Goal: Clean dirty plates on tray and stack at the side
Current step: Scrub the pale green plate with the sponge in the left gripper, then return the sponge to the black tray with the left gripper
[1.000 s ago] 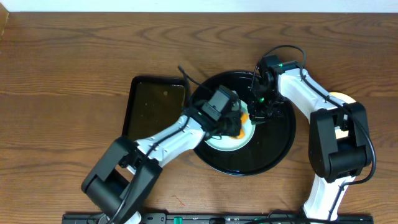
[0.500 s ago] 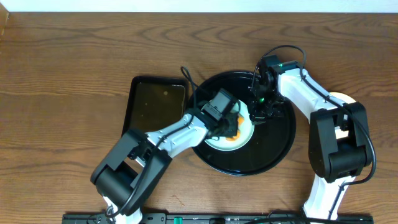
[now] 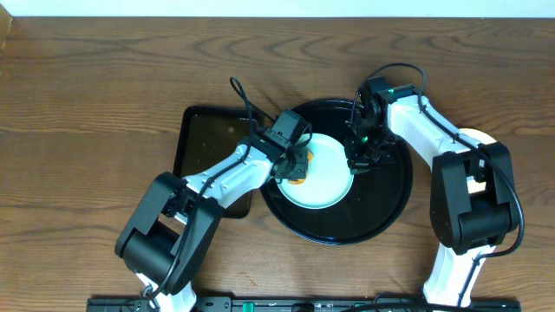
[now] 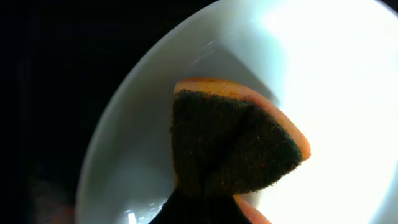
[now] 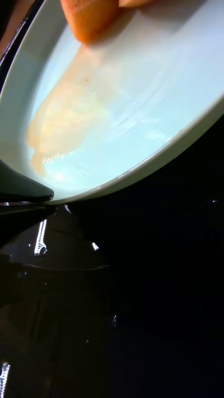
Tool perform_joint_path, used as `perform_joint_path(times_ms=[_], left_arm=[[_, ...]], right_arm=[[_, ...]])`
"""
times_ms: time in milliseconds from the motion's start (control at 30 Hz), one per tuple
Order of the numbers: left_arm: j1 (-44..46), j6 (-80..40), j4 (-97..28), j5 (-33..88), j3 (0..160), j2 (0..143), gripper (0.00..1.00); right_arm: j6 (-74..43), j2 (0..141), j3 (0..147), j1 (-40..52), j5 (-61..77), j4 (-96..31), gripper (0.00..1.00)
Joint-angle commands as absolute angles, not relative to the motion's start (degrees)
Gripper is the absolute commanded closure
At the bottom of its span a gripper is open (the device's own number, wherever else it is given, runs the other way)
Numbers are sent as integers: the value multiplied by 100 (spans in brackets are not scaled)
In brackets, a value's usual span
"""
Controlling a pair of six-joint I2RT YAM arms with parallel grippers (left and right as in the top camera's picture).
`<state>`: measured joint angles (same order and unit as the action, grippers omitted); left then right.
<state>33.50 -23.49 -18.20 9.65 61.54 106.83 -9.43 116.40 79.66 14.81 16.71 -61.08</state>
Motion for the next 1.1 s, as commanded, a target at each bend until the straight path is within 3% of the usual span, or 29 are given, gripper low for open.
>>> perform_joint_path(times_ms=[0, 233, 500, 800, 967, 1067], left_arm=[[3076, -1968, -2097, 80, 6147, 10479, 92], [2947, -1887, -2220, -235, 6219, 9666, 92], [2683, -1887, -3441, -266, 6215, 8503, 92], [1586, -1887, -3833, -263, 5948, 8617, 92], [1441, -1881, -3771, -263, 5907, 8949, 92], [1441, -1750, -3647, -261, 5907, 9277, 92]], right_arm=[[-934, 11485, 7992, 1542, 1632, -6158, 99], [-934, 11485, 7992, 1542, 1632, -6160, 99], [-915, 11485, 7992, 1542, 1627, -6149, 99], [-991, 11487, 7675, 1544, 1704, -5671, 89], [-1055, 11487, 7122, 1575, 2215, -5002, 99], [-1068, 11487, 7008, 1590, 2213, -4860, 99]])
